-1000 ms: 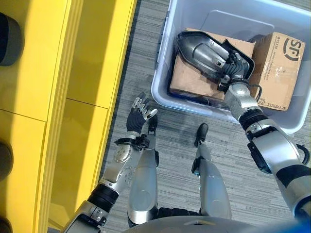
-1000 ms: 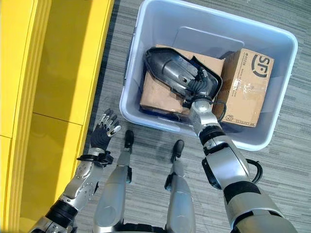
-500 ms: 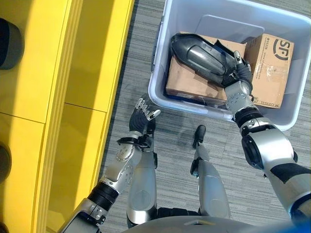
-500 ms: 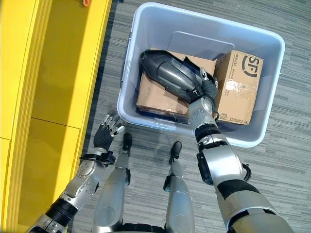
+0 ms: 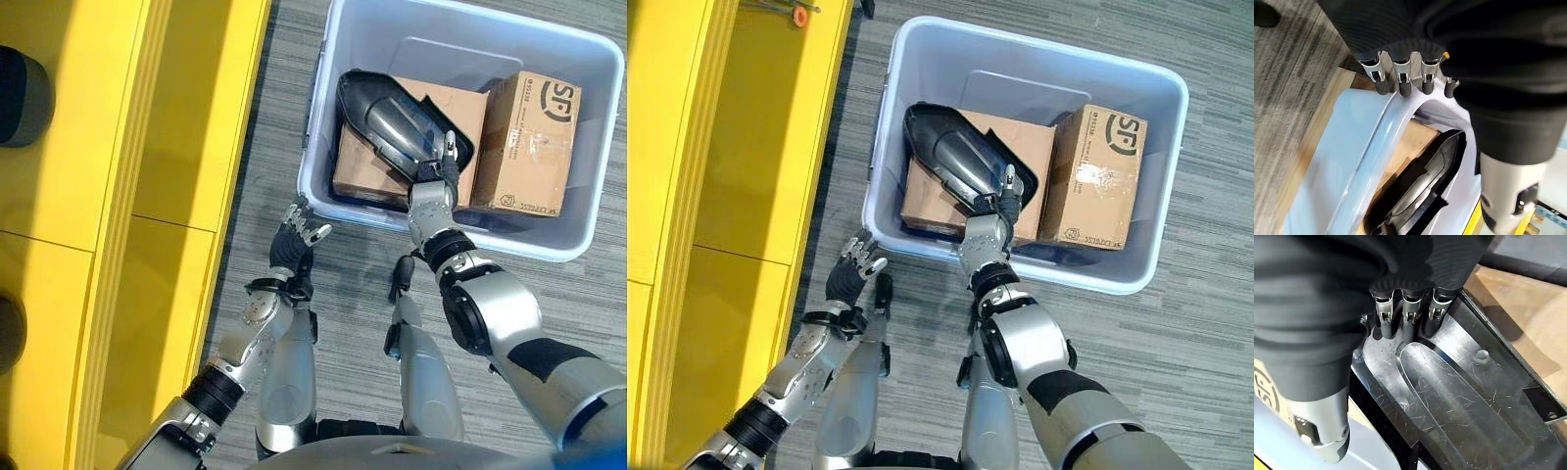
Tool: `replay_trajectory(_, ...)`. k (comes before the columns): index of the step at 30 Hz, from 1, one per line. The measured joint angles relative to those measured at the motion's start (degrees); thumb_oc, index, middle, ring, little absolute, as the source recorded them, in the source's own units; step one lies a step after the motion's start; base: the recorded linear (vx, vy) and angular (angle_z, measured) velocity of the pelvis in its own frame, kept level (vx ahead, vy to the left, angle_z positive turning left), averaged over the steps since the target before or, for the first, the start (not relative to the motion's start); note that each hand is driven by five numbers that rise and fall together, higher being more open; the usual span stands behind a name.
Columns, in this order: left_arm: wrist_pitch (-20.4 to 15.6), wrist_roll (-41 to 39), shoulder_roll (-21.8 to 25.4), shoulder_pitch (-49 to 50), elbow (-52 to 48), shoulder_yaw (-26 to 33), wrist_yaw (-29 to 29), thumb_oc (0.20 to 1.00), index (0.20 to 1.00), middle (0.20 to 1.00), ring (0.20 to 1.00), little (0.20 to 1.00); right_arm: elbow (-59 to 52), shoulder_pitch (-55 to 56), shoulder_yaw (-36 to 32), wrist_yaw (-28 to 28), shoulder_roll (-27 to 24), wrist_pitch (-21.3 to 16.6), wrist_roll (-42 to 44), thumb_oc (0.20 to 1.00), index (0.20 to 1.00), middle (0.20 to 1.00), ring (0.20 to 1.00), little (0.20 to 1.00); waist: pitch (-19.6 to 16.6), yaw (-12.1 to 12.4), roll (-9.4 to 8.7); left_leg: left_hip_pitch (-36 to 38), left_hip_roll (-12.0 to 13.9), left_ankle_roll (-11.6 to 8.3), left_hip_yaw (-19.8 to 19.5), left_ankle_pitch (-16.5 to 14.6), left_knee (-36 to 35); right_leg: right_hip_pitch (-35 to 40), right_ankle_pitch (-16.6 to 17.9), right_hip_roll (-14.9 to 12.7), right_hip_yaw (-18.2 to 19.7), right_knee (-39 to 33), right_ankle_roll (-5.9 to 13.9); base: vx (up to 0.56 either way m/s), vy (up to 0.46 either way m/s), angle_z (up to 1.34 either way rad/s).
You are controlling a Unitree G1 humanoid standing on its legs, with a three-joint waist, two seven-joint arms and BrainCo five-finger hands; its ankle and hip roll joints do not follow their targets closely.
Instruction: Move parts from the plastic box to the shelf.
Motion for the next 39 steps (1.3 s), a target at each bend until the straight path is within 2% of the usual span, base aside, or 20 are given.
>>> replay_trajectory(5, 0.1, -1.5, -0.1, 0.0, 0.1, 0.0, 0.1, 1.0, 1.0, 1.0, 1.0, 1.0, -0.2, 0.0, 0.2, -1.8, 0.8, -2.0, 1.2, 1.0, 1.0, 1.0, 1.0, 1.0, -0.6, 0.3, 1.11, 0.0, -0.1, 0.02, -0.2, 0.0, 0.2, 0.4, 0.0, -0.1, -0.4, 0.0, 0.01, 0.0, 0.004, 0.03)
replay_trajectory(9, 0.1, -1.5, -0.3, -0.1, 0.3, -0.1, 0.1, 1.0, 1.0, 1.0, 1.0, 1.0, -4.4, 1.4, 2.2, -3.0, 3.7, -2.7, 1.2, 1.0, 1.0, 1.0, 1.0, 1.0, -1.4, 0.5, 2.52, 0.0, -0.1, 0.04, -0.5, 0.0, 0.2, 0.6, 0.0, -0.1, -0.7, 0.0, 0.03, 0.0, 0.005, 0.01)
replay_trajectory(12, 0.1, -1.6, -0.4, -0.2, 0.4, 0.0, 0.2, 1.0, 1.0, 1.0, 1.0, 1.0, -8.4, 2.3, 4.3, -3.5, 6.0, -2.8, 1.2, 1.0, 1.0, 1.0, 1.0, 1.0, -1.5, 0.5, 2.64, 0.0, -0.1, 0.05, -0.5, 0.0, 0.3, 0.7, 0.0, -0.1, -0.8, 0.0, 0.02, 0.0, 0.0, 0.0)
replay_trajectory(15, 0.3, -1.6, -0.6, -0.2, 0.4, 0.1, 0.4, 1.0, 1.0, 1.0, 1.0, 1.0, -18.2, 5.7, 11.2, -3.6, 7.2, -3.0, 0.6, 1.0, 1.0, 1.0, 1.0, 1.0, -1.5, 0.6, 2.63, 0.0, -0.2, 0.13, -0.4, -0.1, 0.5, 0.7, 0.0, -0.2, -0.8, 0.1, 0.04, 0.0, 0.0, 0.0)
replay_trajectory(19, 0.3, -1.5, -1.3, 0.2, 0.4, 0.9, 1.8, 1.0, 1.0, 1.0, 1.0, 1.0, -31.1, 10.8, 18.7, -3.4, 6.7, -3.9, -2.9, 1.0, 1.0, 1.0, 1.0, 1.0, -1.7, -0.3, 2.44, 0.0, -0.4, 0.45, -0.2, -0.6, 1.0, 0.8, -0.3, -0.6, -0.7, 0.5, 0.3, 0.0, 0.0, 0.0)
replay_trajectory(20, 0.4, -1.5, -1.5, 0.4, 0.3, 1.2, 2.2, 1.0, 1.0, 1.0, 1.0, 1.0, -37.2, 13.4, 21.6, -3.3, 6.0, -4.1, -3.6, 1.0, 1.0, 1.0, 1.0, 1.0, -1.7, -0.4, 2.29, 0.0, -0.6, 0.45, -0.3, -0.6, 0.9, 0.7, -0.4, -0.7, -0.8, 0.7, 0.47, 0.0, 0.0, 0.0)
replay_trajectory(24, 1.1, -1.4, -1.4, 1.0, 0.3, 2.4, 2.4, 1.0, 1.0, 1.0, 1.0, 1.0, -43.4, 18.3, 28.5, -1.9, 5.9, -3.8, -7.6, 1.0, 1.0, 1.0, 1.0, 1.0, -2.6, -1.2, 0.75, 0.0, -0.6, 0.53, 0.1, -0.7, 1.0, 0.3, -0.9, -0.8, -0.3, 1.2, 0.45, 0.0, 0.003, -0.03)
replay_trajectory(29, 1.4, -0.8, -1.3, 1.4, 0.2, 3.5, 2.4, 1.0, 1.0, 1.0, 1.0, 1.0, -50.3, 20.5, 33.7, 1.2, 3.0, -2.0, -9.7, 1.0, 1.0, 1.0, 1.0, 1.0, -2.9, -1.2, 0.21, 0.0, -0.3, 0.46, 0.1, -0.8, 1.0, 0.1, -1.2, -0.8, -0.3, 1.5, 0.43, 0.0, 0.0, 0.0)
replay_trajectory(34, 1.4, 1.4, -0.6, 3.6, -1.9, 5.7, 2.3, 1.0, 1.0, 1.0, 1.0, 1.0, -62.8, 19.5, 37.8, 6.7, -4.6, 0.5, -14.5, 1.0, 1.0, 1.0, 1.0, 1.0, -2.9, -1.3, 0.09, 0.4, -0.3, 0.47, 0.3, -0.8, 0.9, 0.2, -1.2, -0.7, -0.1, 1.6, 0.49, 0.0, -0.002, -0.01)
replay_trajectory(37, 1.4, 3.1, 0.9, 5.3, -2.9, 6.1, 2.1, 1.0, 1.0, 1.0, 1.0, 1.0, -64.9, 19.8, 40.7, 10.2, -6.2, 2.3, -15.2, 1.0, 1.0, 1.0, 1.0, 1.0, -3.3, -2.2, -0.63, 1.4, -0.2, 0.5, 1.3, -1.0, 0.8, 0.4, -1.2, -0.6, 0.9, 2.0, 0.52, 0.0, -0.02, -0.13)
replay_trajectory(39, 1.4, 3.5, 1.1, 5.2, -2.9, 6.1, 2.1, 1.0, 1.0, 1.0, 1.0, 1.0, -67.2, 19.8, 43.8, 11.1, -9.3, 3.9, -15.2, 1.0, 1.0, 1.0, 1.0, 1.0, -3.3, -2.6, -0.8, 1.9, -0.2, 0.5, 1.6, -1.0, 0.6, 0.6, -1.2, -0.6, 1.1, 2.0, 0.55, -0.01, -0.028, -0.07)
